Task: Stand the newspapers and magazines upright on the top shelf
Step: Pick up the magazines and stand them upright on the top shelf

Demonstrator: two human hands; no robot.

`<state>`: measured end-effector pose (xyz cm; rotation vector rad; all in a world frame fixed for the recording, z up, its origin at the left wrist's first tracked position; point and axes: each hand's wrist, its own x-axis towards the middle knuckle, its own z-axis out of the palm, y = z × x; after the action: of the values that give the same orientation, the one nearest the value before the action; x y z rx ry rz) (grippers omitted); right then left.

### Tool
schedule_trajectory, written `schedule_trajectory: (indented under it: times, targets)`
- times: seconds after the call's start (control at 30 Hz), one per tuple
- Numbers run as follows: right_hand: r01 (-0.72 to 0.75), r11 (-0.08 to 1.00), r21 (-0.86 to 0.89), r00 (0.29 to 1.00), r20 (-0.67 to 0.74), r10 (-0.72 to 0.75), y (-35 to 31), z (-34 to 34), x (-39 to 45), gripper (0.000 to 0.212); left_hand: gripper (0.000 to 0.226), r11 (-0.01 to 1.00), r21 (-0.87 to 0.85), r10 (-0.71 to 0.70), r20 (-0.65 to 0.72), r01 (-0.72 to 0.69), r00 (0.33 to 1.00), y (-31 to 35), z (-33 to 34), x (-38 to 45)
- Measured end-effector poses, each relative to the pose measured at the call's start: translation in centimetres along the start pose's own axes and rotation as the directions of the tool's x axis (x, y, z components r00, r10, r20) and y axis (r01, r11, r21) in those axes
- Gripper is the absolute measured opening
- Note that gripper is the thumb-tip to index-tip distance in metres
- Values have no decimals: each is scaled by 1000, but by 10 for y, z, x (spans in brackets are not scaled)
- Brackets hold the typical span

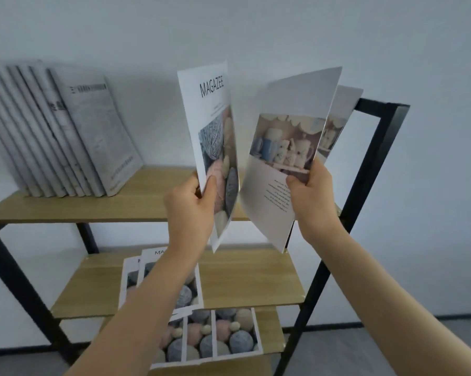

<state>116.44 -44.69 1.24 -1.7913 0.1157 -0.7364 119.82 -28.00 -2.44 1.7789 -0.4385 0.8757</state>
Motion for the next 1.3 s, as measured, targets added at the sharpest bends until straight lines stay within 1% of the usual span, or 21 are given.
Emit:
schedule_trajectory:
  times: [0.1,0.3,0.37,0.43,0.47,0.5,0.53,0.57,0.6,0.67,0.8,0.87,0.93,0.97,1.03,1.1,1.13,1.17,1.2,1.27,1.3]
  targets:
    - [-51,999,-21,996,-68,49,21,-8,25,40,58,998,2,-57,40,57,998,-13,36,8]
    - [-90,995,-44,980,-181,81,59,-26,71,42,57,997,23,-78,58,77,995,-23,96,26]
    - [-80,995,-56,974,-219,66,71,-30,81,43,57,999,23,-33,67,32,997,-22,111,32]
    - [-82,994,-66,963,-263,62,84,-32,91,44,57,999,42,30,47,-32,998,-20,125,36]
    - [-89,993,-75,957,-283,65,90,-32,97,46,53,997,51,56,50,-59,997,-21,132,39]
    - [-93,992,-85,954,-293,65,93,-31,100,49,44,996,68,58,61,-62,996,-23,138,41]
    - [-94,991,-94,954,-294,63,96,-31,105,54,32,994,105,33,90,-42,995,-25,146,43]
    - [-86,992,-97,956,-289,55,98,-30,110,61,29,987,162,-26,156,0,987,-27,152,44]
    - [-79,993,-87,959,-279,52,97,-29,113,67,35,977,213,-72,235,20,969,-30,157,44]
    - [-78,997,-23,963,-261,70,98,-26,123,73,43,964,266,-91,363,-9,927,-35,165,46]
    - [-78,997,5,965,-251,77,101,-16,140,85,45,969,244,-85,449,-31,890,-36,179,54]
    - [-88,996,30,957,-273,93,108,-16,150,87,48,963,268,-124,467,-6,876,-36,188,59]
    - [-113,991,65,949,-290,127,112,-19,158,84,53,957,288,-170,507,20,845,-35,196,65]
    - [-125,989,84,946,-292,144,113,-20,160,80,52,960,278,-183,553,28,813,-35,199,68]
    - [-144,984,106,951,-260,167,115,-23,165,70,49,973,226,-191,679,46,708,-39,206,74]
    - [-147,984,100,964,-207,165,119,-27,167,63,55,977,191,-210,779,96,591,-42,215,80]
    - [-141,986,94,971,-181,156,120,-30,168,60,59,977,186,-212,810,103,547,-44,220,82]
    - [-128,988,91,978,-155,141,120,-33,167,58,62,978,186,-210,828,99,520,-45,226,84]
    - [-116,988,97,983,-128,128,119,-37,166,55,66,979,180,-202,833,94,515,-45,232,85]
    - [-91,985,145,991,-82,103,115,-46,162,51,75,988,112,-154,836,110,526,-45,243,87]
    - [-79,982,170,994,-65,91,113,-50,160,49,77,987,71,-135,842,141,522,-45,247,88]
